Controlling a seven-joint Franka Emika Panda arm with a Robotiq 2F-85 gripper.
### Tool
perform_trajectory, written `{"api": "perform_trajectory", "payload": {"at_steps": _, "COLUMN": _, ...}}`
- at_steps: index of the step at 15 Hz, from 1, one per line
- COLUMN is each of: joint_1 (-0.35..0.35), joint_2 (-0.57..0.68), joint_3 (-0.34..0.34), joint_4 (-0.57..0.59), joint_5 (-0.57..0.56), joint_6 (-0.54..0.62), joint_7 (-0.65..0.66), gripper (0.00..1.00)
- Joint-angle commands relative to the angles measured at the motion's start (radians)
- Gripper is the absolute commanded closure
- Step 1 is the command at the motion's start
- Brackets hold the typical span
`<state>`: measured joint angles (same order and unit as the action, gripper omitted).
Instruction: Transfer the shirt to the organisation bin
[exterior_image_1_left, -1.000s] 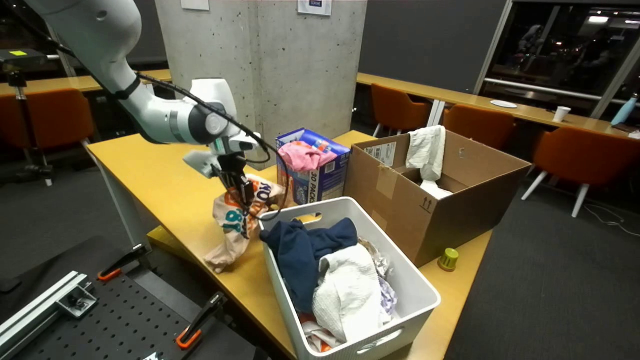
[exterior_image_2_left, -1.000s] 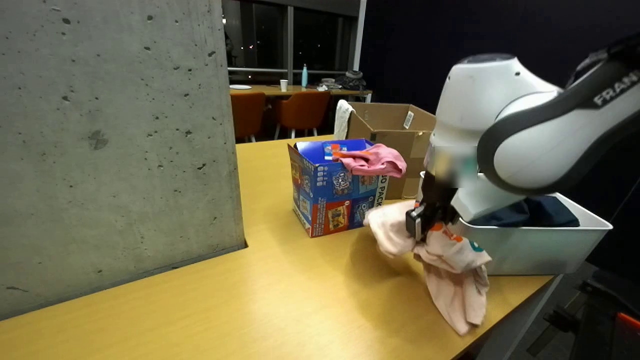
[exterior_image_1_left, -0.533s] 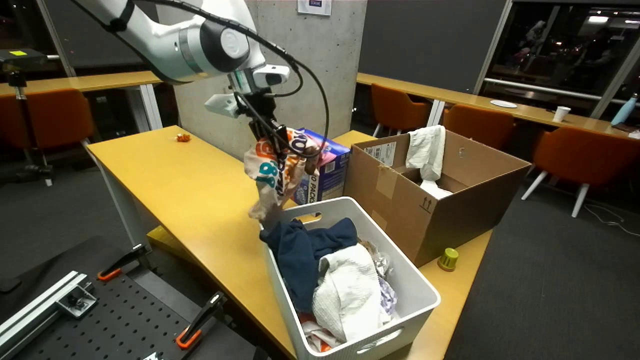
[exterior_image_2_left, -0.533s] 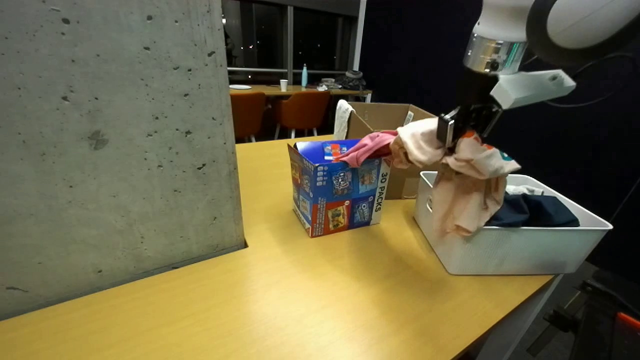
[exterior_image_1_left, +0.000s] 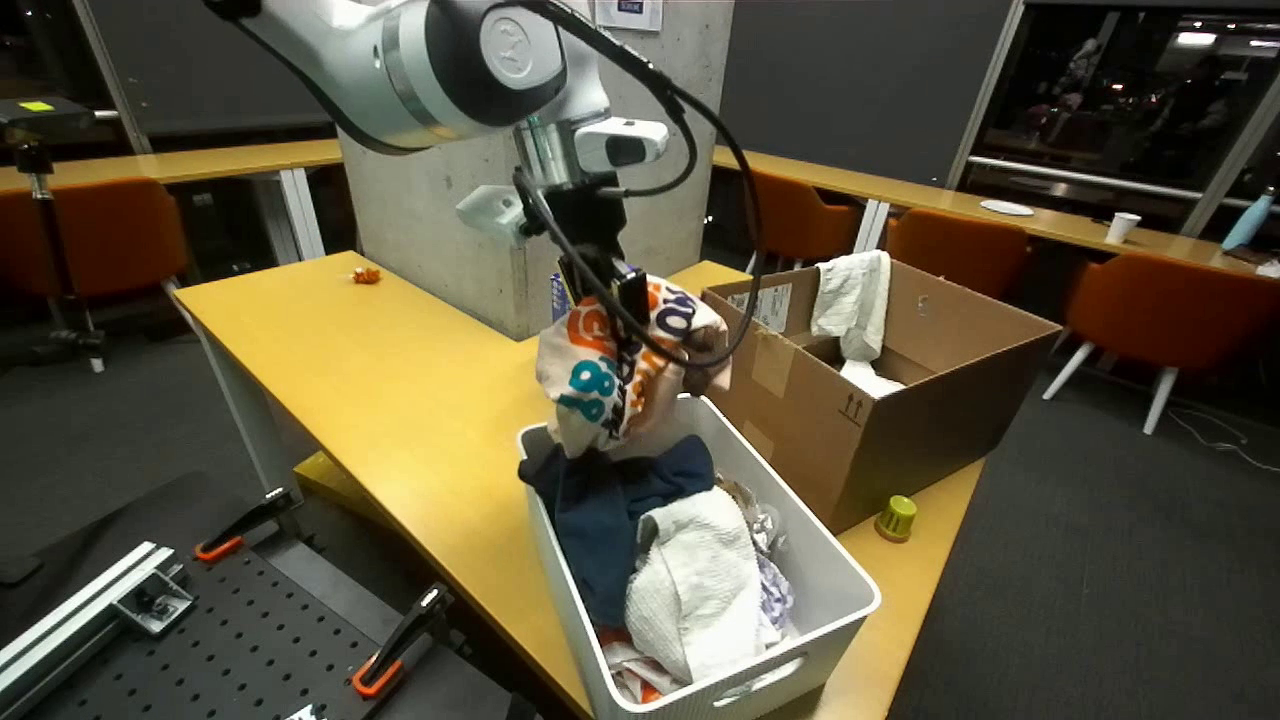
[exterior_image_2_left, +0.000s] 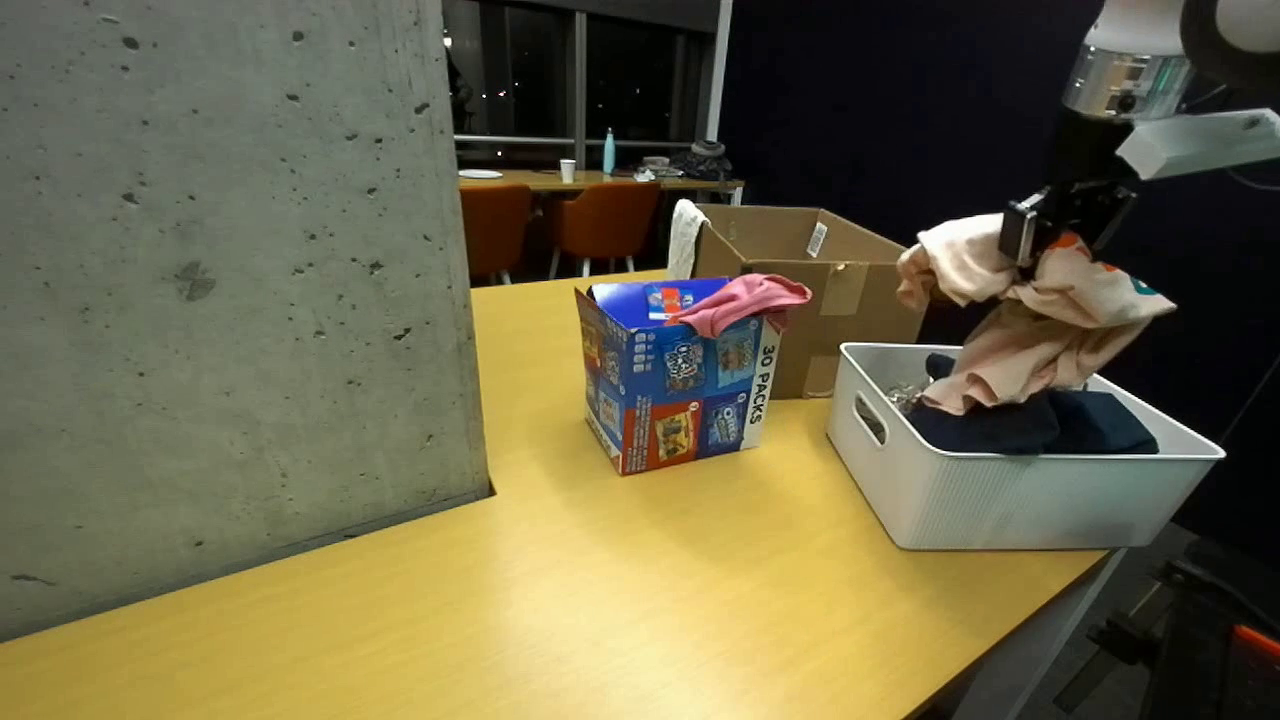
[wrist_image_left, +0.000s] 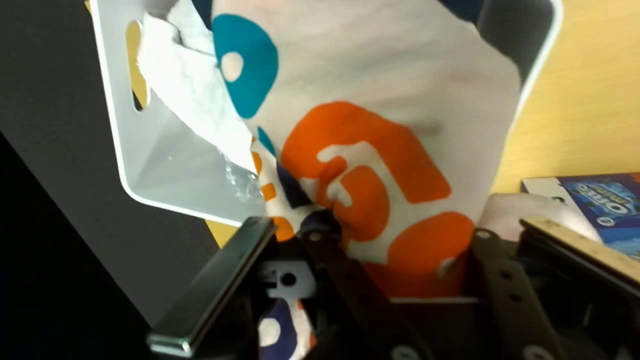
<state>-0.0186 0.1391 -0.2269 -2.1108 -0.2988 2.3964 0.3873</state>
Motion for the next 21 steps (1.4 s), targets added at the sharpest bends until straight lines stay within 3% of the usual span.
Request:
{"api": "perform_trajectory", "payload": {"at_steps": 1, "joint_1": -0.057, "joint_2": -0.036, "joint_3": 0.004, "joint_4": -0.122, "joint_5": -0.014, "joint_6": 0.047, "joint_7": -0.009, "gripper": 0.94}}
{"api": "perform_trajectory", "payload": {"at_steps": 11, "joint_1": -0.118, "joint_2": -0.007, "joint_3": -0.009, "joint_4": -0.319, "joint_5": 0.058, "joint_6": 0.244, "joint_7": -0.041, "gripper": 0.94}}
{"api": "perform_trajectory", "payload": {"at_steps": 15, "joint_1": -0.149, "joint_2": 0.004, "joint_3": -0.024, "joint_4": -0.320, "joint_5": 0.090, "joint_6": 0.311, "joint_7": -0.040, "gripper": 0.94}}
{"api": "perform_trajectory", "payload": {"at_steps": 20, "joint_1": -0.141, "joint_2": 0.043, "joint_3": -0.020, "joint_4": -0.270, "joint_5": 0.115, "joint_6": 0.331, "joint_7": -0.025, "gripper": 0.94}}
{"api": "perform_trajectory", "payload": {"at_steps": 21, "joint_1": -0.139, "joint_2": 0.050, "joint_3": -0.020, "joint_4": -0.264, "joint_5": 0.118, "joint_6": 0.332, "joint_7": -0.025, "gripper": 0.50}}
